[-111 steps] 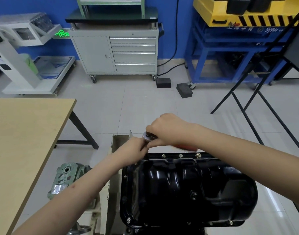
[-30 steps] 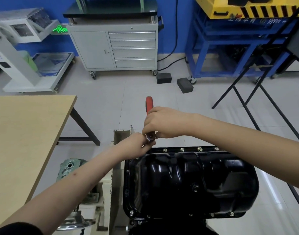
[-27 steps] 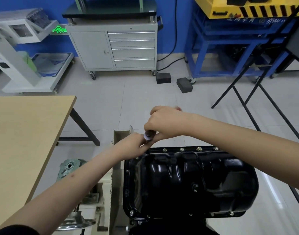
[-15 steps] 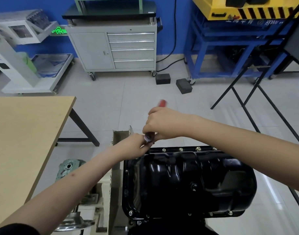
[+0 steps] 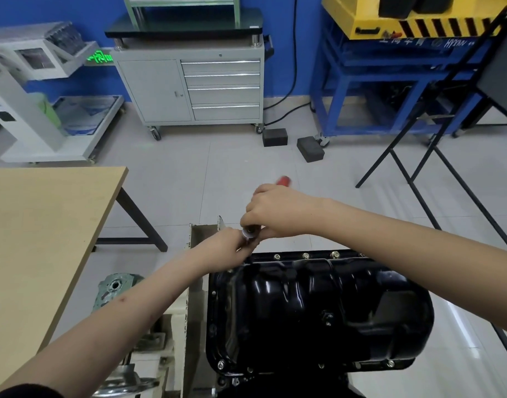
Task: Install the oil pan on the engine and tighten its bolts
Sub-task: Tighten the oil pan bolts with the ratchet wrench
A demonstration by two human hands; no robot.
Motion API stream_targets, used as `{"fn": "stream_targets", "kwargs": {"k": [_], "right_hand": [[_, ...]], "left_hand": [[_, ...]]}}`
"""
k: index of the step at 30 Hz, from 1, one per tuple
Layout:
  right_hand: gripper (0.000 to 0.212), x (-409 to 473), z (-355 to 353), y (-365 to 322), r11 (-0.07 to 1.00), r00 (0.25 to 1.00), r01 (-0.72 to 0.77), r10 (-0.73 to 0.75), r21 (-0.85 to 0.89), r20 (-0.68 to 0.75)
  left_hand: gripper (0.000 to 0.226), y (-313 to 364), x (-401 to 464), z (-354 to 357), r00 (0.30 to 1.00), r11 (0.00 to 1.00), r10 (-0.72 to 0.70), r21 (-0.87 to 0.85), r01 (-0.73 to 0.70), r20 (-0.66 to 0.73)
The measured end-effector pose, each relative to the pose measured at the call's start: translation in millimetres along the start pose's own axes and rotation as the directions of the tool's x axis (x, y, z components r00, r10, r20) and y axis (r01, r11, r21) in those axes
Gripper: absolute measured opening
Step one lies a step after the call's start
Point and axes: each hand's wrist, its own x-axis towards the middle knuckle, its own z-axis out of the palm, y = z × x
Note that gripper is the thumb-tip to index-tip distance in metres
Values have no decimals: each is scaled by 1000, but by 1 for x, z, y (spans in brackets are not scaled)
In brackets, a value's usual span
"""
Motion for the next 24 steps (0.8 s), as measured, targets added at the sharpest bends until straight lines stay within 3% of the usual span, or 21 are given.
{"fn": "stream_targets", "kwargs": {"k": [7,13,21,24], "right_hand": [[41,-1,5,-2,958,984,-179,170,224,61],[34,2,9,-15,808,937,-344,326,478,124],[33,1,5,7,902,987,-146,104,406,123],[33,-4,11,12,872,985,-168,127,461,119]], "left_hand": [[23,-3,1,7,988,987,-127,-113,116,-92],[28,-6,4,7,980,974,-157,-183,133,-126],[30,-6,2,9,998,999,-37,-38,35,-55],[28,-7,1,9,999,1000,-6,-26,5,-40]]}}
